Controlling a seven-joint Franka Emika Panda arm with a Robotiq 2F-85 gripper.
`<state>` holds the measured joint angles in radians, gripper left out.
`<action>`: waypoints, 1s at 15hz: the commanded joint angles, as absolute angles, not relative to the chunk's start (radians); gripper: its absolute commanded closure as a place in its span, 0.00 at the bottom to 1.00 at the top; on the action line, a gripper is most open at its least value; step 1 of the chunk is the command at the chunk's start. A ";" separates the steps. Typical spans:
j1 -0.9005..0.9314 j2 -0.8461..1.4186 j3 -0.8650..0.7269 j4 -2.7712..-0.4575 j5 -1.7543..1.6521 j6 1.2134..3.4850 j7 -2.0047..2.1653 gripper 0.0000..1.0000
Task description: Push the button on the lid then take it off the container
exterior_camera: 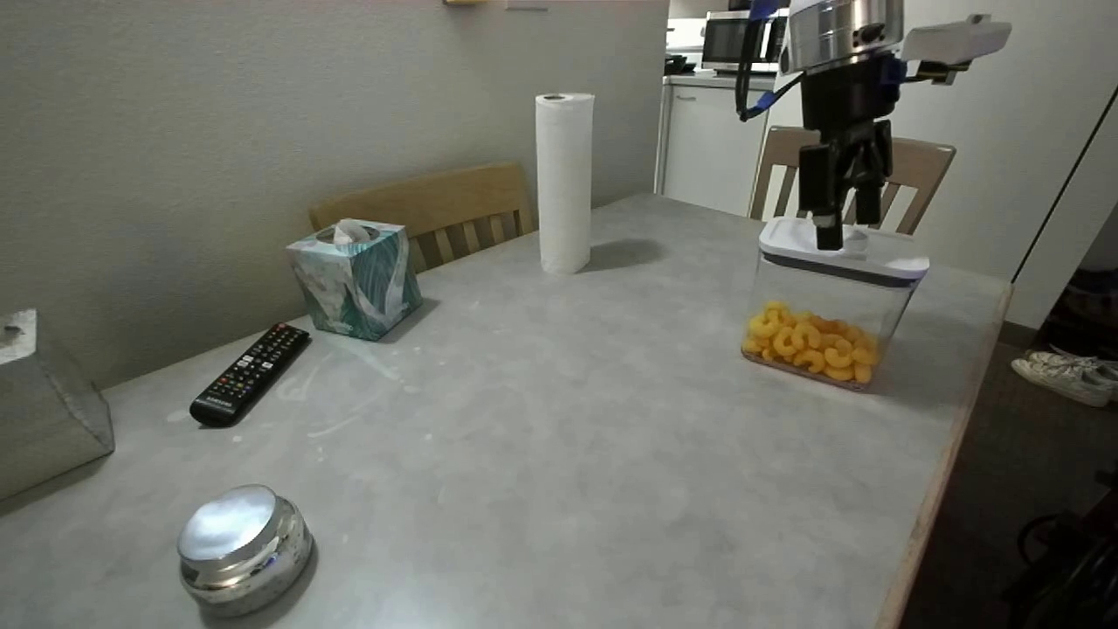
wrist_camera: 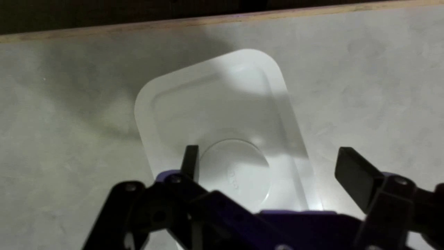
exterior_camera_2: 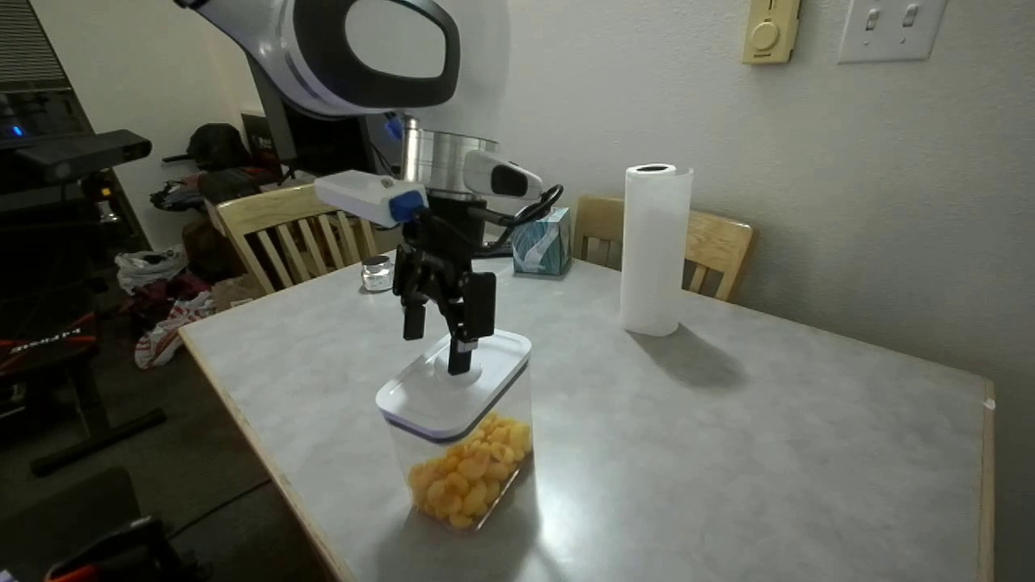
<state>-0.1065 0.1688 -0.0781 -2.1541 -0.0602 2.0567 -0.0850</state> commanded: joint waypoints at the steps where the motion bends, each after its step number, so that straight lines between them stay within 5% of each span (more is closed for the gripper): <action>1: -0.102 0.107 -0.086 -2.242 -0.075 2.099 -0.061 0.00; 14: -0.110 0.091 -0.113 -2.267 -0.147 2.224 -0.060 0.01; 15: -0.110 0.091 -0.112 -2.268 -0.144 2.234 -0.061 0.11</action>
